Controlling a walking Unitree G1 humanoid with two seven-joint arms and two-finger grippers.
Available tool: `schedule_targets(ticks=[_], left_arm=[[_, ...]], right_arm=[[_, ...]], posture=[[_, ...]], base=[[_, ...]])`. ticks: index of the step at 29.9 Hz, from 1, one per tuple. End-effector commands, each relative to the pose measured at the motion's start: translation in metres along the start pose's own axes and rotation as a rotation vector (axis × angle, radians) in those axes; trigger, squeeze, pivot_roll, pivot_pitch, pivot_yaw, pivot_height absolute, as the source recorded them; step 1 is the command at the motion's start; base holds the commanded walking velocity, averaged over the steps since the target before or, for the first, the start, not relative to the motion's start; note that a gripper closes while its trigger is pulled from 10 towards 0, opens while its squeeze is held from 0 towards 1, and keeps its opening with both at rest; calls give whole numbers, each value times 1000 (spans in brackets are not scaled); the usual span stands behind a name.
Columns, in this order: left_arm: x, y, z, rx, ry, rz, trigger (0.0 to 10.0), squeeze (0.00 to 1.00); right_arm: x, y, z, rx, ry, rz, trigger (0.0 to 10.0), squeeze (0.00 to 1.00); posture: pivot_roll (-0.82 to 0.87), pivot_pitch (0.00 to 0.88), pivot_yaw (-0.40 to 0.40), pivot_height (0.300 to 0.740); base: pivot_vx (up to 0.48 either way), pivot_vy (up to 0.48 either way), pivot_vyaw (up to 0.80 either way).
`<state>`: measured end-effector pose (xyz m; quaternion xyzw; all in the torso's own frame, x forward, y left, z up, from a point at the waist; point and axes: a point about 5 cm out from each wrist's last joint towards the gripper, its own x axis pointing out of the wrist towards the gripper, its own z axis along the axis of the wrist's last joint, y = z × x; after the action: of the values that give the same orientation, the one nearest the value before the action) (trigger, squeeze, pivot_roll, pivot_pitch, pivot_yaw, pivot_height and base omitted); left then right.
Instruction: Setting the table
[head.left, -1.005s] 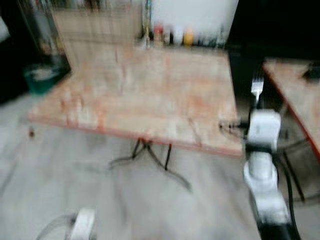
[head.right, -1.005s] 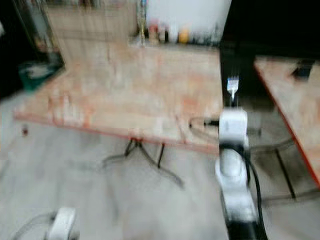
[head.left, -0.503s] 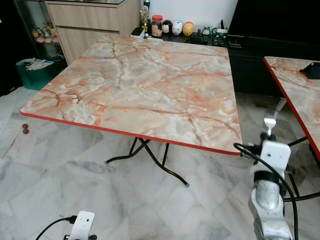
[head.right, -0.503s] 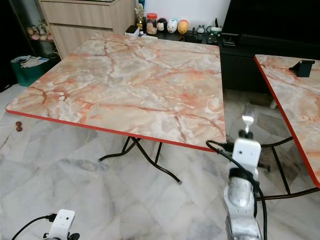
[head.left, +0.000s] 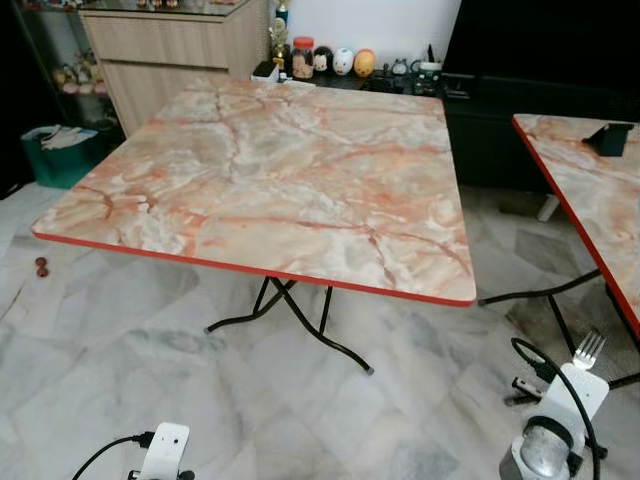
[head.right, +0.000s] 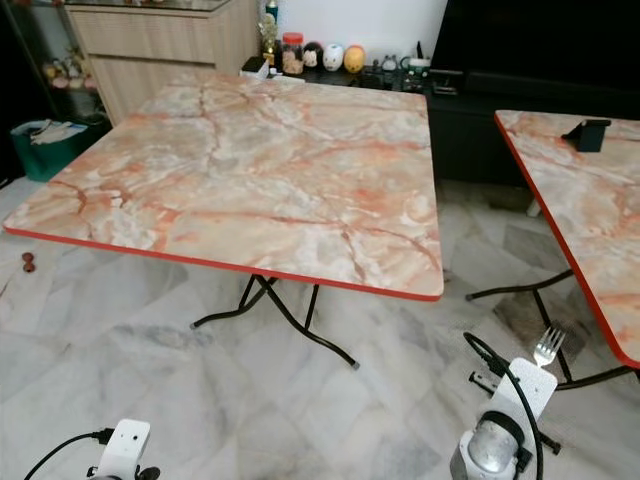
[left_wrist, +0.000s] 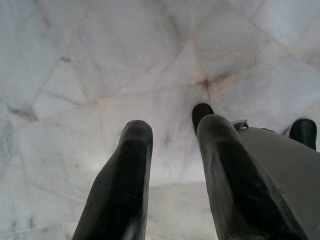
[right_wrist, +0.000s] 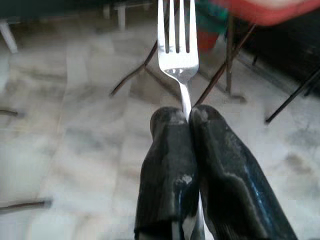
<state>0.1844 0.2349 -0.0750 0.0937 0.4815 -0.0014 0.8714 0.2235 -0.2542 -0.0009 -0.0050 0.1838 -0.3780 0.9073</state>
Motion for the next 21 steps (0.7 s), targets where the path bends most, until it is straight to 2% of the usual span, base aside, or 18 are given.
schedule_targets(ticks=[1,3,5,9,10,12,14,15,16,17,18,20,21], left_arm=[[-1,-1,-5,-21,13,-8,10000,0],[-1,-1,-5,-21,15,-8,10000,0],[-1,-1,-5,-21,16,-8,10000,0],[0,-2,-5,-32,16,-7,10000,0],[0,-2,-5,-32,16,-7,10000,0],[0,-2,-5,-37,15,-8,10000,0],[0,-2,-5,-38,15,-8,10000,0],[0,-2,-5,-42,15,-9,10000,0],[0,-2,-5,-42,15,-9,10000,0],[0,-2,-5,-46,15,-9,10000,0],[0,-2,-4,-46,14,-9,10000,0],[0,-2,-4,-46,12,-6,10000,0],[0,-1,-4,-45,12,-6,10000,0]], right_arm=[[1,3,-13,-17,85,40,10000,0],[0,9,-31,-73,191,97,10000,0],[-4,13,-43,-68,268,142,10000,0],[-19,26,-69,-134,411,353,10000,0],[-19,26,-69,-134,411,353,10000,0],[-32,34,-83,-224,460,512,10000,0],[-33,34,-84,-239,467,527,10000,0],[-36,34,-88,-299,466,582,10000,0],[-36,34,-88,-299,466,582,10000,0],[-39,35,-91,-355,460,638,10000,0],[-41,36,-92,-370,459,659,10000,0],[-44,36,-96,-416,452,681,10000,0],[-44,35,-96,-409,453,676,10000,0]], posture=[[23,0,-55,740],[24,0,-57,740],[24,0,-56,740],[32,0,-58,740],[32,0,-58,740],[27,0,-55,740],[29,0,-54,740],[35,0,-53,740],[35,0,-53,740],[40,0,-52,740],[40,0,-51,740],[35,0,-47,740],[35,0,-46,740]], base=[[0,0,0],[0,0,0],[0,0,0],[0,0,0],[0,0,0],[0,0,0],[0,0,0],[0,0,0],[0,0,0],[0,0,0],[0,0,0],[0,0,0],[0,0,0]])
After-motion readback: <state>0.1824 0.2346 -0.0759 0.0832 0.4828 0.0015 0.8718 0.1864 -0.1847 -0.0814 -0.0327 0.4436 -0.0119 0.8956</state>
